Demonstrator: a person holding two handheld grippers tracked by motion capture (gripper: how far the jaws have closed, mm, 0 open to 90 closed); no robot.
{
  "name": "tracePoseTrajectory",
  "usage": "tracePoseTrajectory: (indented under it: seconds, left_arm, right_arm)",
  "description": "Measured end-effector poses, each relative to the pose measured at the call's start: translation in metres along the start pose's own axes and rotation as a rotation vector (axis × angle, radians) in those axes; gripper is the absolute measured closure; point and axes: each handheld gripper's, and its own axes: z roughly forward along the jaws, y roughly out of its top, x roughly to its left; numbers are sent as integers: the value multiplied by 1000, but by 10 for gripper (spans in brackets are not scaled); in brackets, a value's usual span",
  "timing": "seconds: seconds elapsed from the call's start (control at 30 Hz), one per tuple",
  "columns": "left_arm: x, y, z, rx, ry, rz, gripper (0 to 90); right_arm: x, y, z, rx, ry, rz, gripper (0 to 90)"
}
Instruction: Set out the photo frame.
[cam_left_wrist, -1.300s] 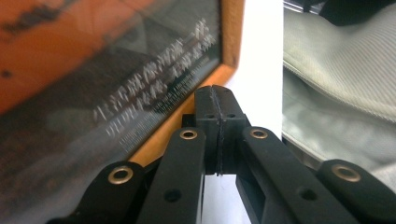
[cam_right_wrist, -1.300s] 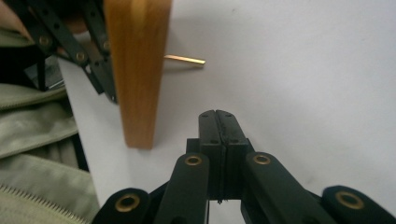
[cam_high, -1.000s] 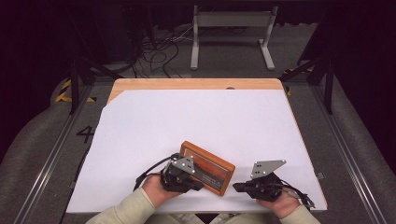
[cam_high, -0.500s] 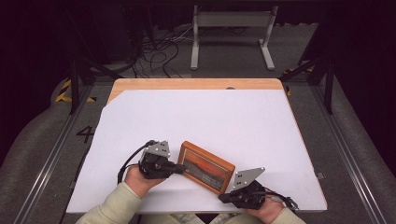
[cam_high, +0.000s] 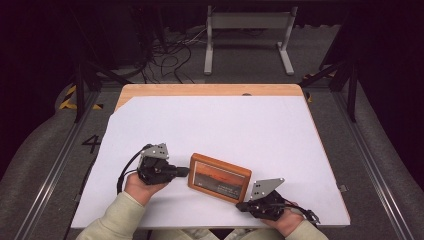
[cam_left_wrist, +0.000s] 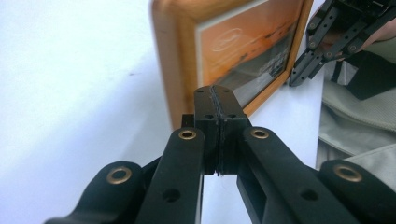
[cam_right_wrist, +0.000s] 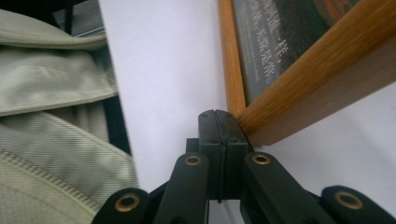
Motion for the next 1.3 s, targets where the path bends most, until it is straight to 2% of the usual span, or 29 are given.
tracePoseTrajectory:
  seconds: [0.37,0.7,0.77,0.83,0.9,0.97,1.1,1.17,1.2,1.3]
  left_arm:
    - [8,-11,-9,7,40,-33,888]
    - [10,-16,-12,6,57,-43,877]
    - [10,-16,-12,7,58,-40,877]
    - [9,-16,-12,8,56,-44,873]
    - [10,-16,-13,6,57,-39,866]
    - [10,-16,-13,3,60,-41,858]
    - [8,-15,-16,-2,76,-28,828]
    - [5,-15,-20,-8,97,-16,810]
    - [4,-16,-21,-12,102,-22,794]
    - [5,-16,-25,-23,123,-16,774]
  right_arm:
    - [-16,-3,-5,-13,-54,28,900]
    - [-18,-1,-8,-21,-75,27,900]
    - [-19,-2,-9,-19,-101,32,900]
    - [-19,-2,-9,-15,-96,39,900]
    - [-18,-1,-12,-30,-71,39,900]
    - [-17,0,-15,-42,-73,36,900]
    - [-20,4,-42,-127,-94,32,893]
    - [-23,5,-55,-161,-103,31,855]
    - [-25,6,-62,-177,-117,30,837]
    - [-29,7,-71,-203,-138,36,799]
